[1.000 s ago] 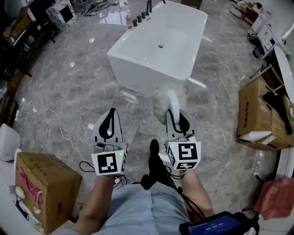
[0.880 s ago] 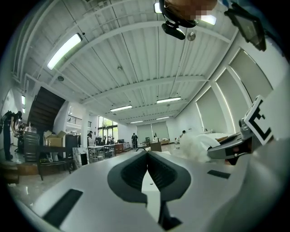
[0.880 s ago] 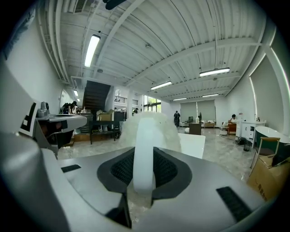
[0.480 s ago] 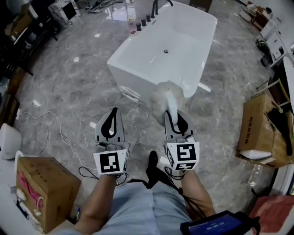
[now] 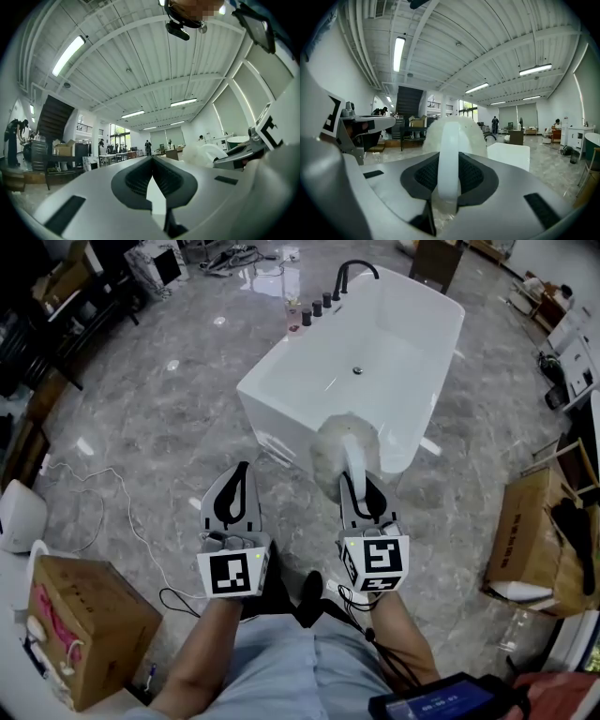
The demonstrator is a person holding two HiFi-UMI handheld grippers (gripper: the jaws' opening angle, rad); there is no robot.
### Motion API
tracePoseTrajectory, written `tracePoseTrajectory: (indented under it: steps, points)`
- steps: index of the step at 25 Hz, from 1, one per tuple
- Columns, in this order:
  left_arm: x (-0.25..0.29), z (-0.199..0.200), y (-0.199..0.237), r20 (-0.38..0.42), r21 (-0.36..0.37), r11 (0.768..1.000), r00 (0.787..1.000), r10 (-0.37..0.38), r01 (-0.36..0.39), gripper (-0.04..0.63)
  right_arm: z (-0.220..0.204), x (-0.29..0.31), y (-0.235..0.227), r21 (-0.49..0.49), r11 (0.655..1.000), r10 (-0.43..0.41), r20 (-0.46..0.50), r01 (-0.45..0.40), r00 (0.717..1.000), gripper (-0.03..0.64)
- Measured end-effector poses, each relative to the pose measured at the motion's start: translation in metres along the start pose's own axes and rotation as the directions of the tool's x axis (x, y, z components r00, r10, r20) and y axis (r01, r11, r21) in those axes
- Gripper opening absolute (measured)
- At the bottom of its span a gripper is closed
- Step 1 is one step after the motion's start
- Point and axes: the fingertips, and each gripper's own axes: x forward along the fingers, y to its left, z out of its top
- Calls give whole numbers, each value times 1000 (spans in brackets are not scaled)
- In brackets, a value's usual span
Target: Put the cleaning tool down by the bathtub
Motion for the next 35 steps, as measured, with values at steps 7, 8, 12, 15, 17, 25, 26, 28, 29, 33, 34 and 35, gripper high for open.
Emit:
tracePoseTrajectory:
  steps: [7, 8, 12, 15, 17, 25, 26, 28, 29, 33, 34, 35]
  points:
    - [30, -23, 25, -2, 2, 1000, 1000, -17, 17, 17, -5, 40, 5, -7, 1000, -14, -5, 14, 1000, 94]
    - [37, -27, 30, -4, -7, 1000, 1000, -21, 21, 17, -6, 47, 5, -8, 1000, -18, -7, 18, 1000, 95]
    - [65, -41, 47, -19, -13, 999, 999, -46, 46, 17, -11, 78, 7, 0, 1000, -31, -36, 31, 999, 94]
    - [86, -49, 60, -32, -16, 998, 997, -64, 63, 17, -14, 101, 8, 2, 999, -38, -58, 38, 998, 95]
    - [100, -57, 68, -41, -22, 997, 997, -71, 70, 17, -17, 117, 8, 4, 999, -42, -71, 43, 997, 95]
    - [143, -103, 96, -106, -37, 995, 989, -101, 97, 16, -51, 171, 11, 24, 998, -50, -151, 54, 987, 95]
    - [149, -111, 99, -115, -35, 994, 988, -104, 100, 17, -57, 178, 12, 27, 998, -49, -161, 54, 986, 95]
    - [159, -126, 104, -127, -30, 994, 986, -111, 108, 17, -69, 190, 13, 33, 998, -47, -179, 54, 983, 95]
    - [163, -133, 106, -134, -37, 993, 984, -113, 109, 17, -75, 195, 14, 37, 998, -47, -189, 55, 981, 94]
    - [176, -162, 112, -146, -37, 991, 980, -131, 127, 17, -105, 213, 18, 55, 996, -49, -232, 64, 971, 95]
    - [179, -172, 114, -161, -35, 991, 977, -137, 133, 17, -113, 218, 20, 58, 996, -50, -243, 66, 969, 95]
    - [180, -182, 116, -181, -37, 990, 973, -141, 136, 17, -121, 222, 22, 62, 996, -48, -255, 66, 966, 95]
